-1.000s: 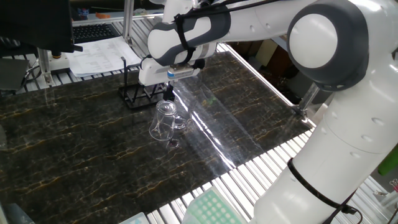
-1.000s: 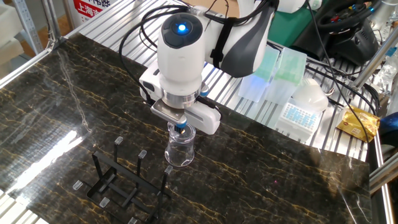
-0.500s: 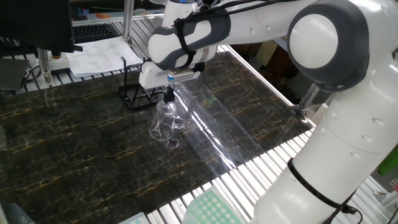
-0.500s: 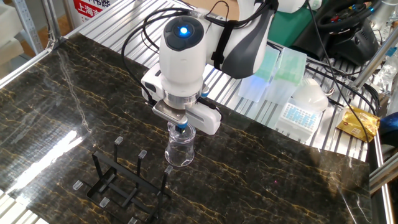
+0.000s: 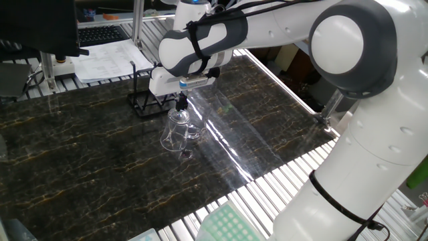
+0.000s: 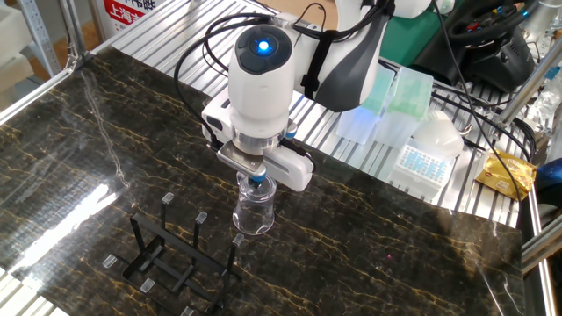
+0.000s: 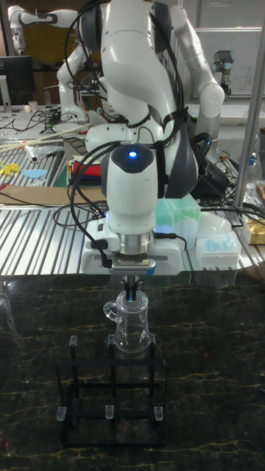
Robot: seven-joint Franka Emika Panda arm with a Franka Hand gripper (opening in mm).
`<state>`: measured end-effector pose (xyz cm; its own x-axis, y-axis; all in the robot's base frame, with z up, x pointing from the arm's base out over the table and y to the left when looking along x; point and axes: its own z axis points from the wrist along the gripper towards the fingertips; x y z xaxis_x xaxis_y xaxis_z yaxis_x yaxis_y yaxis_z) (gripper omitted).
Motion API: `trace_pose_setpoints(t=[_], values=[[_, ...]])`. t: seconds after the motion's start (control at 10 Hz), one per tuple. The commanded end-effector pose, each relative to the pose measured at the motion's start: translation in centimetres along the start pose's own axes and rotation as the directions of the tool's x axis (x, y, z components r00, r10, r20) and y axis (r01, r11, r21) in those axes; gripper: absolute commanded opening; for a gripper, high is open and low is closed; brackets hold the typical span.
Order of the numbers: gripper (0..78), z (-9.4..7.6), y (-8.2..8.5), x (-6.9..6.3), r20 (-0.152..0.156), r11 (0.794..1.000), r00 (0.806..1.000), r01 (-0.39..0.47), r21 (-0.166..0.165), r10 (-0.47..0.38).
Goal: Put the cup on the cup rack
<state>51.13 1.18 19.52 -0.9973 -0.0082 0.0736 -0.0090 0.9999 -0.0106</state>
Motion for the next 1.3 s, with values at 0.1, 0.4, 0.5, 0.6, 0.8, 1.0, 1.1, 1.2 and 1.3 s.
trace_pose_setpoints(t=[0.1, 0.4, 0.5, 0.6, 0.8, 1.0, 1.1, 1.2, 1.3], values=[[77.5, -0.1, 0.0, 0.0, 0.002, 1.0, 1.0, -0.007, 0.006, 0.007], [77.5, -0.1, 0.0, 0.0, 0.002, 1.0, 1.0, -0.007, 0.006, 0.007], [77.5, -0.1, 0.0, 0.0, 0.002, 1.0, 1.0, -0.007, 0.006, 0.007], [77.5, -0.1, 0.0, 0.0, 0.002, 1.0, 1.0, -0.007, 0.006, 0.007], [77.5, -0.1, 0.0, 0.0, 0.002, 1.0, 1.0, -0.007, 0.006, 0.007], [77.5, -0.1, 0.0, 0.0, 0.002, 1.0, 1.0, -0.007, 0.006, 0.007], [77.5, 1.2, 0.5, 0.2, -0.002, 1.0, 1.0, -0.01, 0.005, 0.01], [77.5, 1.5, 0.6, 0.4, 0.0, 1.0, 1.0, -0.013, 0.005, 0.013], [77.5, 1.6, 0.6, 0.4, 0.0, 1.0, 1.0, -0.016, 0.005, 0.016]])
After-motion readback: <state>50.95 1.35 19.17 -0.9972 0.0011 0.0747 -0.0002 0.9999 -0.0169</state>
